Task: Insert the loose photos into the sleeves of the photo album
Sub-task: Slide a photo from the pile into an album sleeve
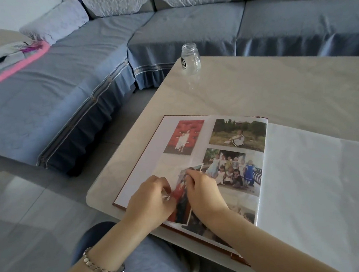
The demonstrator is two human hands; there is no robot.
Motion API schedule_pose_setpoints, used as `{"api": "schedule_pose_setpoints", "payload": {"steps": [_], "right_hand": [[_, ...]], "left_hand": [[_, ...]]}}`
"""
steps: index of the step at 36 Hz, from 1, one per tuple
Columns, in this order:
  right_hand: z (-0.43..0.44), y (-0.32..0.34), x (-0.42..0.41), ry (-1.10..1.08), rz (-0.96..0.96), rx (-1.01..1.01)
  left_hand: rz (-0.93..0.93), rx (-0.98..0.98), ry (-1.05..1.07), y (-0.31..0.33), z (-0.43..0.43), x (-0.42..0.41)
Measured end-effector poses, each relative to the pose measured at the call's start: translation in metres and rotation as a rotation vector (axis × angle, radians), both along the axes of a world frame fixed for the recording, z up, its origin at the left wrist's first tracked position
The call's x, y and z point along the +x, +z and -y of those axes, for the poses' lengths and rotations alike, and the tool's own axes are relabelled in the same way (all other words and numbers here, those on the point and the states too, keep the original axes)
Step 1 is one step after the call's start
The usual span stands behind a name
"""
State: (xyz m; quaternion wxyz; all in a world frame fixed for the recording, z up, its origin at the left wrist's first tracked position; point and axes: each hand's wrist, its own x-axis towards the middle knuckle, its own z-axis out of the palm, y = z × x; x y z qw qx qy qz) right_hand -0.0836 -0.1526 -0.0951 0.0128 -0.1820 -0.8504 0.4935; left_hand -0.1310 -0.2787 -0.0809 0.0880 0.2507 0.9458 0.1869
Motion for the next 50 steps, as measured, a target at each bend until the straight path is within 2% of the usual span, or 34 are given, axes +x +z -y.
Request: {"api": "schedule_pose_setpoints", "payload": {"steps": [6,9,13,21,25,36,42,50], "right_hand": [[-0.017,0.011,-0.005,0.196,0.149,-0.116],[-0.033,0.017,0.0,0.087,0.125,-0.207],[-0.048,0.01,0.001,-0.088,0.106,-0.2],[-0.038,-0.001,-0.009,-0.168,0.106,-0.198],[-0.035,0.001,-0.012,-0.23,0.094,-0.241],[-0.032,0.0,-0.007,-0.265,0.05,-0.224],[-0.029,-0.002,-0.01,-0.169,0.116,-0.232],[-0.033,0.009,-0.016,0.048,0.184,-0.058]], "left_hand": [[0.096,0.023,0.012,-0.002,-0.006,-0.001],[0.158,0.05,0.005,-0.003,-0.005,-0.003],[0.187,0.073,0.009,-0.004,-0.002,-0.004],[0.265,0.047,-0.057,-0.002,-0.014,0.002],[0.226,0.009,-0.067,-0.009,-0.016,0.001],[0.129,0.065,-0.101,-0.019,-0.024,0.003],[0.083,0.024,-0.106,-0.019,-0.013,0.0],[0.004,-0.057,-0.066,-0.011,0.002,0.002]]}}
